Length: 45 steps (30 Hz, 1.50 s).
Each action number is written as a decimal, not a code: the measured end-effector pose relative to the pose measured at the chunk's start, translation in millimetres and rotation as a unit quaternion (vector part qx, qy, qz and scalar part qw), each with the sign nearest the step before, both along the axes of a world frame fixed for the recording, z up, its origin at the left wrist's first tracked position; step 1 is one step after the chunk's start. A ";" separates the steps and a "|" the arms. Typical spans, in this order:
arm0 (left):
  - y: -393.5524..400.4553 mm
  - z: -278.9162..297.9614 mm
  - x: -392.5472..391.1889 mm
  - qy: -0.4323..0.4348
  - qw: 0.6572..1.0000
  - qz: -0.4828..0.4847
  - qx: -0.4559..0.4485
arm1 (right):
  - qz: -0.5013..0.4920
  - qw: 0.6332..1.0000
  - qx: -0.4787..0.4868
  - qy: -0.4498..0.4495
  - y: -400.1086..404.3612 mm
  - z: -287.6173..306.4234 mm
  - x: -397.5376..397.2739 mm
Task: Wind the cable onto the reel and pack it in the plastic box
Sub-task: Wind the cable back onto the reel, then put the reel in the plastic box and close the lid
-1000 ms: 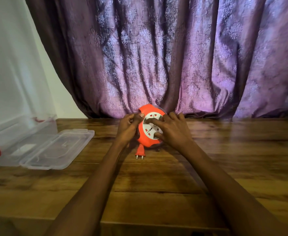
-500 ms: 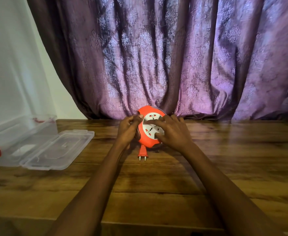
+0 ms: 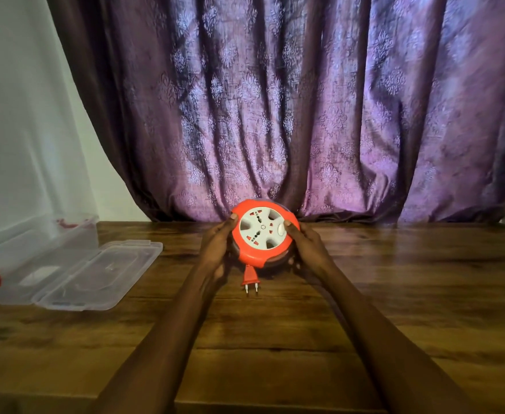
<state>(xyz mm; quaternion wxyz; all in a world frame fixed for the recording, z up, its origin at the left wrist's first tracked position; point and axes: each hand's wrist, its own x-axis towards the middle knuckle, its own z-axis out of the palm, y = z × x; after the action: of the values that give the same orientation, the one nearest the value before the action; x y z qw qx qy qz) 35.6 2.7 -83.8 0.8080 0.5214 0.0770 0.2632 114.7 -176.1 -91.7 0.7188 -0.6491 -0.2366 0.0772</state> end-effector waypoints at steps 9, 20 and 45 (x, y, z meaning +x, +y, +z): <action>26.1 9.8 -54.8 -0.027 0.998 0.053 0.012 | 0.114 0.993 0.008 0.040 45.6 26.4 -31.8; 117.3 38.6 -194.0 0.065 0.882 0.402 0.239 | 0.119 0.986 0.056 0.104 156.7 27.8 -107.1; 205.8 29.9 -229.0 0.167 0.729 0.541 0.384 | 0.049 0.976 0.124 0.173 133.6 9.0 -72.6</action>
<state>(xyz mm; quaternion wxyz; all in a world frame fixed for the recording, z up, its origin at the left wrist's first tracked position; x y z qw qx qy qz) -193.4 208.5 -53.9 0.2338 0.6926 0.3720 0.5720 42.1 -42.5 -82.7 0.8190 -0.5197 -0.1479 0.1930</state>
